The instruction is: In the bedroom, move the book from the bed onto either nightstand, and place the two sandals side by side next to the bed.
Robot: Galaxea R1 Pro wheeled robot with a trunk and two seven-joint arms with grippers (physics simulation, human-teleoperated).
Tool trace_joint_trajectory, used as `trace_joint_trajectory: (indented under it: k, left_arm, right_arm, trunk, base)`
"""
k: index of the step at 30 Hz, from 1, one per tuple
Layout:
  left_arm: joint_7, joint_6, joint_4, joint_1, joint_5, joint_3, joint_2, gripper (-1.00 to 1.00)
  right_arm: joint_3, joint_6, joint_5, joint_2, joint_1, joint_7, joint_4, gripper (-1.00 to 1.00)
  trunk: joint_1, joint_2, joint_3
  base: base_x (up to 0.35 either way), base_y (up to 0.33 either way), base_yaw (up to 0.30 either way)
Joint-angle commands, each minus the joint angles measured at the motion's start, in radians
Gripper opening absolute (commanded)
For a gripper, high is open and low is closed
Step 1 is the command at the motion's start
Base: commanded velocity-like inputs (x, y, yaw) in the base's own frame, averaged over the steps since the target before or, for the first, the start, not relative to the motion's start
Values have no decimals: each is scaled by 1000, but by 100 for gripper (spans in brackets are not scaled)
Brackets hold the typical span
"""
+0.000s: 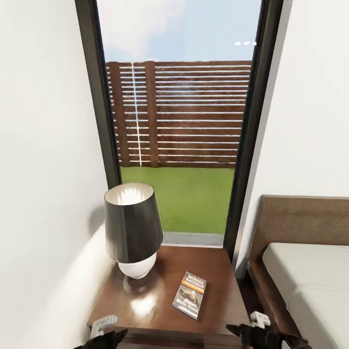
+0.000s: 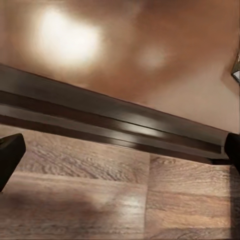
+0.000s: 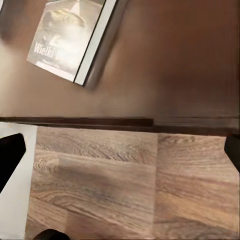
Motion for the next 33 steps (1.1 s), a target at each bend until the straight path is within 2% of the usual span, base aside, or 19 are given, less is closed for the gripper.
trace_joint_trajectory:
  k: [1, 2, 4, 6, 9, 11, 16, 21, 28, 31, 33]
  left_arm:
    - [8, -13, 13, 0, 9, -2, -1, 100]
    - [17, -29, 22, 0, 8, -8, -1, 100]
    - [25, -43, 32, 0, 8, -17, -2, 100]
    - [29, -51, 45, 0, 8, -26, -2, 100]
    - [32, -56, 67, 0, 8, -34, -2, 100]
    - [33, -59, 88, 0, 8, -46, -11, 100]
    - [34, -60, 93, 0, 8, -55, -15, 100]
    - [34, -62, 95, 0, 8, -56, -20, 100]
    - [35, -66, 98, 0, 8, -60, -27, 100]
    - [35, -67, 132, 0, 7, -79, -29, 100]
    - [35, -73, 172, 0, 7, -106, -29, 100]
  right_arm:
    - [3, -2, 38, 1, 0, 0, 14, 100]
    - [3, -18, 76, 1, 0, -1, 31, 100]
    - [3, -51, 112, 2, 0, -1, 62, 100]
    - [3, -90, 131, 2, 0, -1, 102, 100]
    - [3, -140, 142, 3, 0, -1, 159, 100]
    - [3, -230, 150, 3, 0, 1, 230, 100]
    - [3, -325, 150, 3, 0, 3, 287, 100]
    - [2, -347, 152, 3, 0, 3, 375, 100]
    - [2, -350, 152, 3, 0, 6, 411, 100]
    - [2, -350, 152, 3, 0, 7, 415, 100]
    - [2, -350, 152, 3, 0, 7, 416, 100]
  trunk:
    - [-4, 7, 2]
    - [-8, 14, 5]
    - [-16, 28, 12]
    - [-23, 42, 18]
    - [-35, 63, 27]
    - [-42, 77, 34]
    - [-62, 112, 49]
    - [-81, 147, 65]
    - [-108, 196, 87]
    - [-119, 217, 96]
    - [-127, 231, 102]
  base:
    - [0, 0, 0]
    - [0, 0, 0]
    - [0, 0, 0]
    - [0, 0, 0]
    - [0, 0, 0]
    - [0, 0, 0]
    - [0, 0, 0]
    - [0, 0, 0]
    - [0, 0, 0]
    - [0, 0, 0]
    - [0, 0, 0]
